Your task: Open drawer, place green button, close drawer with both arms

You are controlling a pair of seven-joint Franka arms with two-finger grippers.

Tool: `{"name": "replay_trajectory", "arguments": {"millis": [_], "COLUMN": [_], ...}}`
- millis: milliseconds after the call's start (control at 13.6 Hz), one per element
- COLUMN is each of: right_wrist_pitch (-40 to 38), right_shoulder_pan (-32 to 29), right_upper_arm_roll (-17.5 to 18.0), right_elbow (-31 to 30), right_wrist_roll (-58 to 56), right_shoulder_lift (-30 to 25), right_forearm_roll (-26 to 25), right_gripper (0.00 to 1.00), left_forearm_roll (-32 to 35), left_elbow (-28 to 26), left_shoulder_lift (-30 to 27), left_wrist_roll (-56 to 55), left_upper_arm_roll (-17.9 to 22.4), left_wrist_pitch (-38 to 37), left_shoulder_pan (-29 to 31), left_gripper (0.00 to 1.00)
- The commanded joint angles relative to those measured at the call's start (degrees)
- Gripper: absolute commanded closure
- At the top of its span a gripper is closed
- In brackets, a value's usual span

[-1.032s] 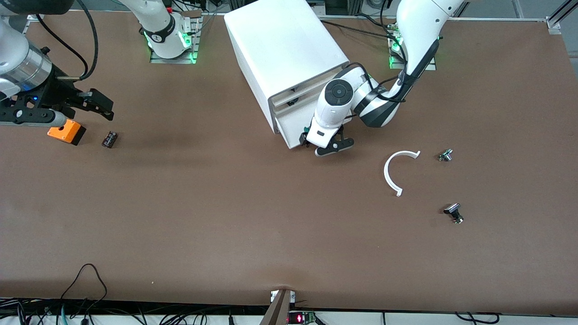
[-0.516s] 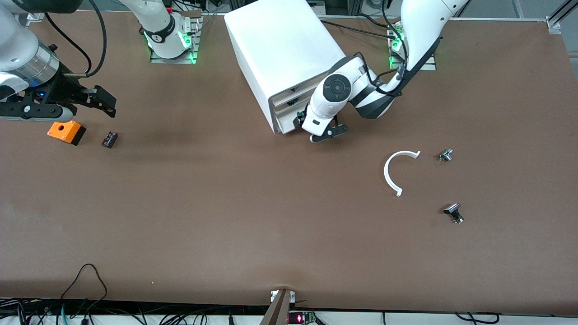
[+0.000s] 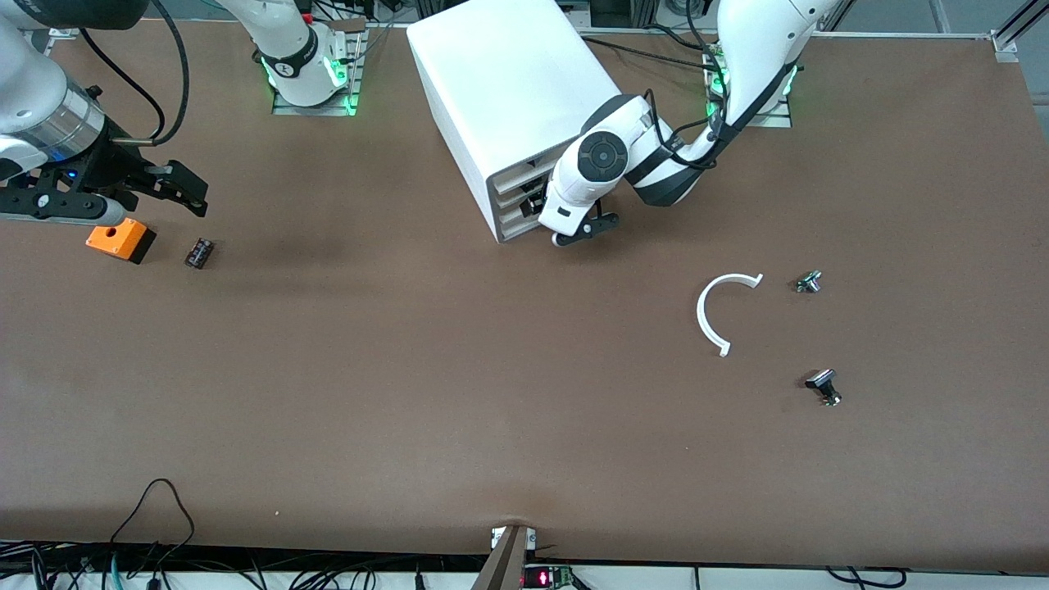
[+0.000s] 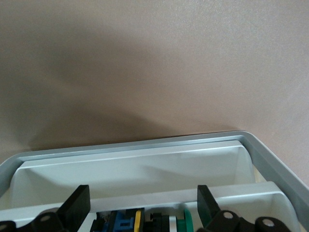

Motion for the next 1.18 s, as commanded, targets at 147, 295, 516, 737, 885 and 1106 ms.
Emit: {"name": "replay_trajectory", "arguments": {"millis": [147,295,516,737,885,1106], "right_wrist_pitch": [0.43,0.61,0.43,0.52,0.43,0.43], "right_shoulder_pan": [-0.97,-0.97,-0.97,-0.97,-0.97,-0.88], "right_upper_arm_roll": [1.34,1.35,-0.14,-1.03,-1.12,-1.03], "right_elbow": [-0.07,-0.15,-0.24,0.37,2.82,5.55], "right_wrist_roll": [1.09,-3.1,-9.25,-9.9,-10.6,-10.51], "right_shoulder_lift": [-0.52,-0.78,-1.57,-1.4,-0.35,0.89], "right_forearm_roll": [-0.17,0.53,0.62,0.71,0.62,0.89], "right_gripper": [0.01,0.01,0.01,0.01,0.01,0.01], "left_forearm_roll": [-0.91,-0.47,-0.38,-0.12,7.65,19.89], "left_elbow": [-0.15,0.73,1.87,7.48,10.82,13.65], "left_shoulder_lift": [0.19,0.02,-0.68,-0.86,-0.95,-1.47], "left_wrist_roll": [0.36,1.33,7.11,12.66,13.55,19.32], "left_upper_arm_roll": [-0.37,-0.29,-0.02,0.42,0.16,-0.11], "left_wrist_pitch": [-0.44,-0.61,-2.62,-12.45,-18.34,-22.14], "left_shoulder_pan": [-0.32,0.72,4.41,7.14,8.72,9.08], "left_gripper": [0.03,0.02,0.02,0.02,0.02,0.02]}}
